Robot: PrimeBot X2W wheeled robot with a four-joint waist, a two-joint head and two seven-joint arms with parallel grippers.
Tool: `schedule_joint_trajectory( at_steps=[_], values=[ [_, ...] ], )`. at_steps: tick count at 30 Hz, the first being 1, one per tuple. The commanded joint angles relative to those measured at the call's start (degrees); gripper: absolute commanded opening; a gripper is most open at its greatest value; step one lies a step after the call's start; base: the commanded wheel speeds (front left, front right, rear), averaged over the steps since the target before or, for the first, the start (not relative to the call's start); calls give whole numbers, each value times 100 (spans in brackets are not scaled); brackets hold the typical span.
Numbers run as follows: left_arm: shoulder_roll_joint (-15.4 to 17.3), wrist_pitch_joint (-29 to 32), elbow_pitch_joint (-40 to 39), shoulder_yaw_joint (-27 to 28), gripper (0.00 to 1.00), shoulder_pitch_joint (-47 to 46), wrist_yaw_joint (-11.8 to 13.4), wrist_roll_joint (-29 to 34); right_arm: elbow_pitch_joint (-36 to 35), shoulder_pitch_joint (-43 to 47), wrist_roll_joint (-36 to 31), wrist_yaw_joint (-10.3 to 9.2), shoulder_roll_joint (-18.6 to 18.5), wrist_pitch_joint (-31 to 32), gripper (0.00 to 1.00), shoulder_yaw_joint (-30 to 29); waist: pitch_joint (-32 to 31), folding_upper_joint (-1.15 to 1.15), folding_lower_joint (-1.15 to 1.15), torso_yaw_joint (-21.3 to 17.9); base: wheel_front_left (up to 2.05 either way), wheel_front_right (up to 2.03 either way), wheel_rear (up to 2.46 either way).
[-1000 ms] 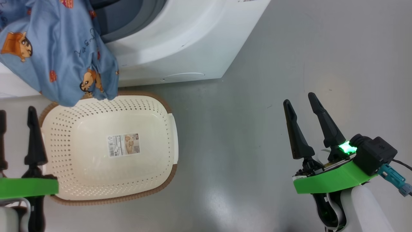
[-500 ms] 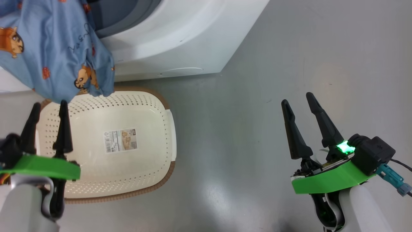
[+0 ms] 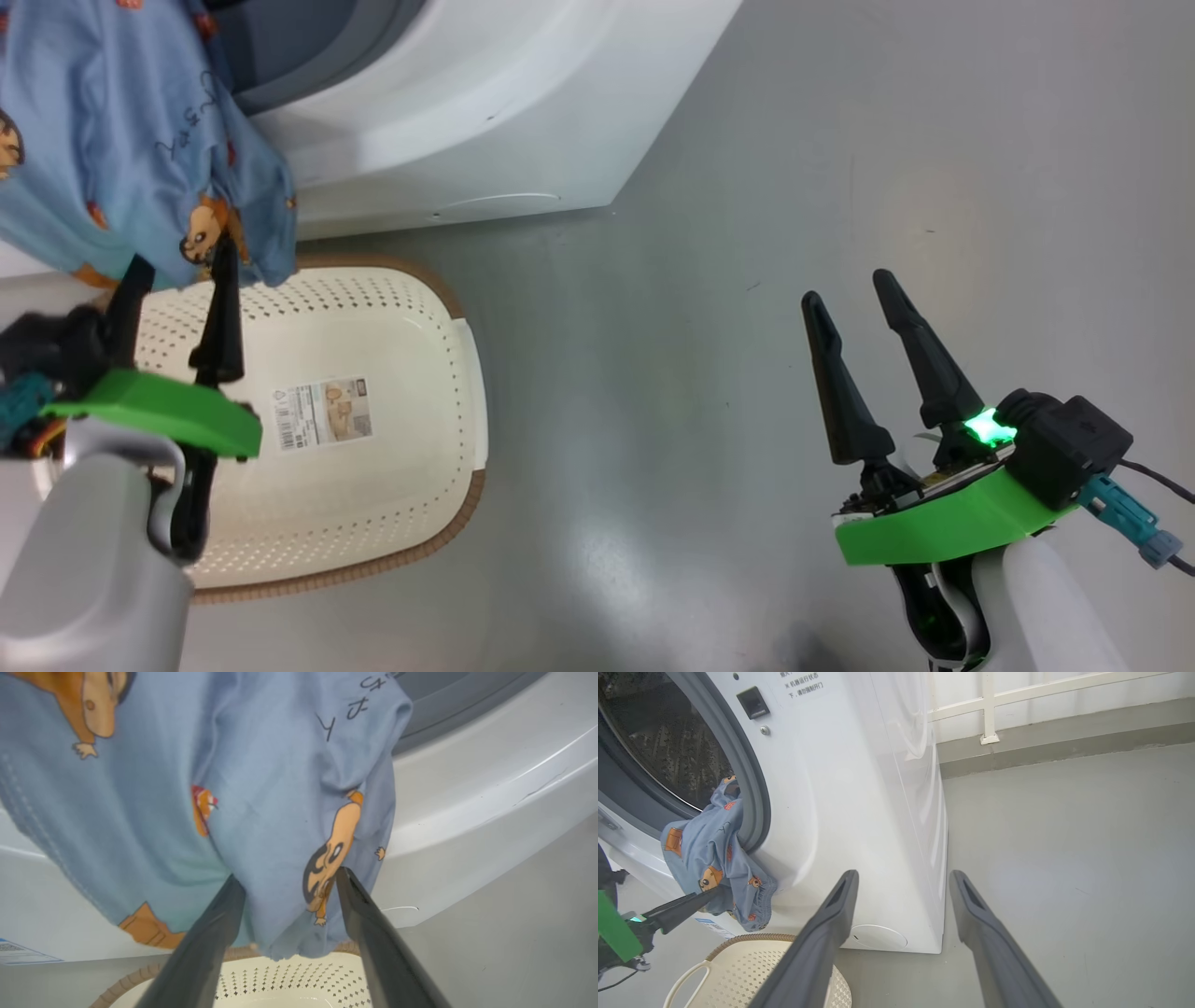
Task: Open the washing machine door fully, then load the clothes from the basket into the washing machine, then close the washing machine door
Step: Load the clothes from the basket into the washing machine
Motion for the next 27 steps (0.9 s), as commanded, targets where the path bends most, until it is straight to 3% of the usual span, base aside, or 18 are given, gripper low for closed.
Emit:
schedule_joint_trajectory(
  at_steps=[1, 18, 19, 20, 23, 24, 27],
  values=[
    [197, -30, -41, 118, 100, -101, -16, 36, -104, 0, -4, 9, 45, -27, 100, 176, 10, 0, 0, -24, 0, 0, 0],
    [354, -30, 1100, -300, 100, -1194, -16, -178, -103, -36, 94, 9, 58, -27, 100, 322, 90, 0, 0, -280, 0, 0, 0],
    [365, -30, 1131, -296, 88, -1230, -16, -198, -106, -36, 98, 9, 58, -27, 100, 325, 92, 0, 0, -284, 0, 0, 0],
    [385, -30, 1159, -293, 59, -1265, -16, -206, -111, -37, 101, 9, 58, -27, 100, 327, 97, 0, 0, -287, 0, 0, 0],
    [414, -30, 1216, -321, 9, -1349, -16, -239, -123, -40, 95, 9, 58, -27, 100, 317, 109, 0, 0, -274, 0, 0, 0],
    [421, -30, 1219, -312, 0, -1372, -16, -253, -128, -41, 92, 9, 58, -27, 100, 307, 114, 0, 0, -263, 0, 0, 0],
    [422, -30, 1185, -320, 0, -1381, -16, -279, -137, -48, 81, 9, 58, -27, 100, 271, 122, 0, 0, -213, 0, 0, 0]
  ],
)
